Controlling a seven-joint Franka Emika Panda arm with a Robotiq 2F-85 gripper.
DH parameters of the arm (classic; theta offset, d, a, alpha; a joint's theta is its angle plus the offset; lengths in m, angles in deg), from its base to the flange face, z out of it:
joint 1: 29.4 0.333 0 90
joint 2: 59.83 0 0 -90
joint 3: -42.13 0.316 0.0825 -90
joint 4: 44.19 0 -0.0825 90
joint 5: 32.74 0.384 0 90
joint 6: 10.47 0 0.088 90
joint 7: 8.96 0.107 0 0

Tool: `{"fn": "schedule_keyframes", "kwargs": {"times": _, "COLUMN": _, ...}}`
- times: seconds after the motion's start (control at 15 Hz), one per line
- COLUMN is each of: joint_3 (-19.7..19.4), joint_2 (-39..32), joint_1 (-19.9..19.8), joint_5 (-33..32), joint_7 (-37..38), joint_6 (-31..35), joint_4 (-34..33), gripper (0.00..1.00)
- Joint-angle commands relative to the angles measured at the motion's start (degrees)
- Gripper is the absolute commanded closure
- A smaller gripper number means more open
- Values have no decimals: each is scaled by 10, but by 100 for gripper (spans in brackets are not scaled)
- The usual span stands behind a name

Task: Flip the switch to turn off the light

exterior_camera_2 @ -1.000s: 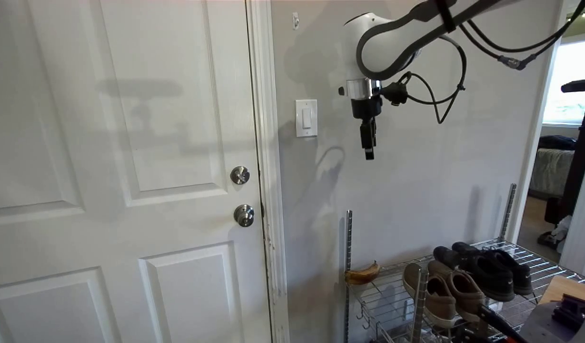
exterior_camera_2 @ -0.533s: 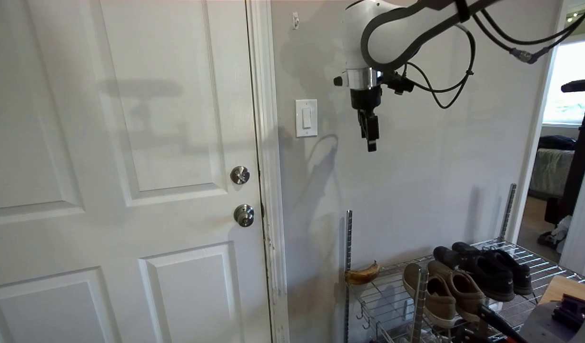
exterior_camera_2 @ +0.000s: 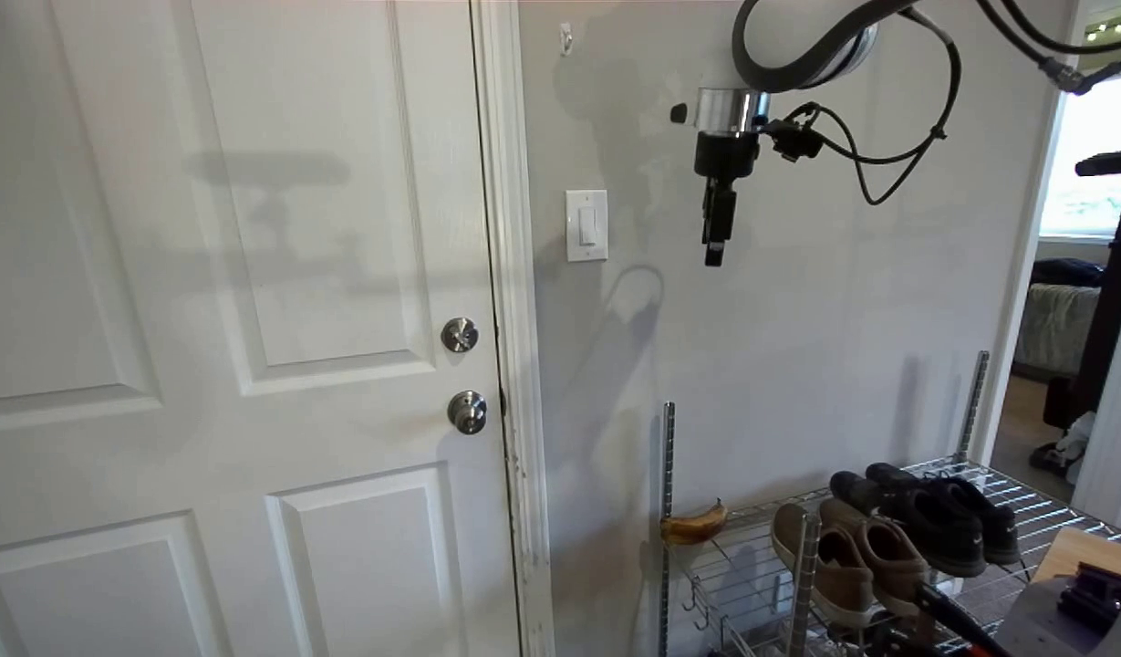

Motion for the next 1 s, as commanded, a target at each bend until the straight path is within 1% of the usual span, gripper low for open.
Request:
{"fn": "schedule_keyframes", "kwargs": {"times": 0.0, "joint_3": -17, "joint_2": 31, "joint_1": -1, "joint_5": 51, "joint_7": 37, "joint_6": 33, "joint_4": 37, "gripper": 0}}
{"fn": "schedule_keyframes", "kwargs": {"times": 0.2, "joint_3": -24, "joint_2": 30, "joint_1": 7, "joint_5": 74, "joint_7": 21, "joint_6": 55, "joint_4": 45, "gripper": 0}}
{"fn": "schedule_keyframes", "kwargs": {"times": 0.4, "joint_3": -15, "joint_2": 28, "joint_1": 11, "joint_5": 67, "joint_7": 18, "joint_6": 74, "joint_4": 50, "gripper": 0}}
{"fn": "schedule_keyframes", "kwargs": {"times": 0.47, "joint_3": -18, "joint_2": 18, "joint_1": 7, "joint_5": 61, "joint_7": 21, "joint_6": 53, "joint_4": 33, "gripper": 0}}
{"fn": "schedule_keyframes", "kwargs": {"times": 0.93, "joint_3": -14, "joint_2": 18, "joint_1": 9, "joint_5": 61, "joint_7": 21, "joint_6": 57, "joint_4": 36, "gripper": 0}}
